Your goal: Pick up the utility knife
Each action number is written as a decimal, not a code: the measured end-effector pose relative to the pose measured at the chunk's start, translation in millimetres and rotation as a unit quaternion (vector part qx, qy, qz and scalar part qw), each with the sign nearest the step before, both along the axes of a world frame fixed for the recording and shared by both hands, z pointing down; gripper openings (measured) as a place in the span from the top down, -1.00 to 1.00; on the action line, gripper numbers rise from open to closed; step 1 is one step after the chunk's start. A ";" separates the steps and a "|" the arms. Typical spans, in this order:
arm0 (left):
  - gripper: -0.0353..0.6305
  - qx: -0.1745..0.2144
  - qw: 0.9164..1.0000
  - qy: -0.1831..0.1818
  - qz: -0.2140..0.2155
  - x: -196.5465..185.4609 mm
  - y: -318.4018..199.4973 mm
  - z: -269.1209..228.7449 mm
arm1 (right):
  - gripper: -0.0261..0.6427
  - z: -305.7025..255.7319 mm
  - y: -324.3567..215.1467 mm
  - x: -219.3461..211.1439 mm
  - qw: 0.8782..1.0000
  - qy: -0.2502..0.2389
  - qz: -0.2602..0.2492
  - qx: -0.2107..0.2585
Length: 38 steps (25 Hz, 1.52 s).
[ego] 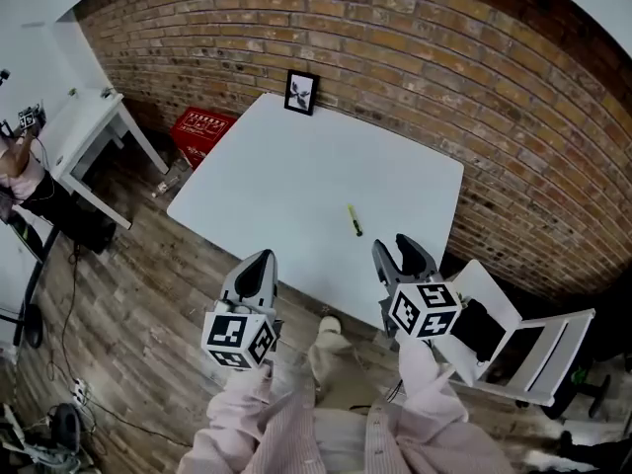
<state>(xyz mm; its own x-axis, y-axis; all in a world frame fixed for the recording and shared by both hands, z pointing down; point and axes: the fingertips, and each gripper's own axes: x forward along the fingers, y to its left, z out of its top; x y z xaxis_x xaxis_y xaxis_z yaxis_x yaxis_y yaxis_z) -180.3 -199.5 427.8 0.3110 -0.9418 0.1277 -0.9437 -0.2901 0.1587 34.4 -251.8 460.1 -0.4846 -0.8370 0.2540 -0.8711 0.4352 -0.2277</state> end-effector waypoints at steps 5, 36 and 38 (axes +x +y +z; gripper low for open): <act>0.91 -0.034 0.999 0.006 0.008 5.9 -41.6 18.4 | 0.38 21.0 -37.4 -5.0 0.999 0.017 -0.010 -0.037; 0.91 -0.217 0.971 0.035 0.089 20.8 -151.0 151.8 | 0.38 180.0 -128.7 -56.5 0.948 0.160 -0.091 -0.258; 0.91 -0.222 0.969 0.037 0.097 22.4 -151.8 155.3 | 0.39 185.6 -128.1 -56.5 0.945 0.167 -0.087 -0.267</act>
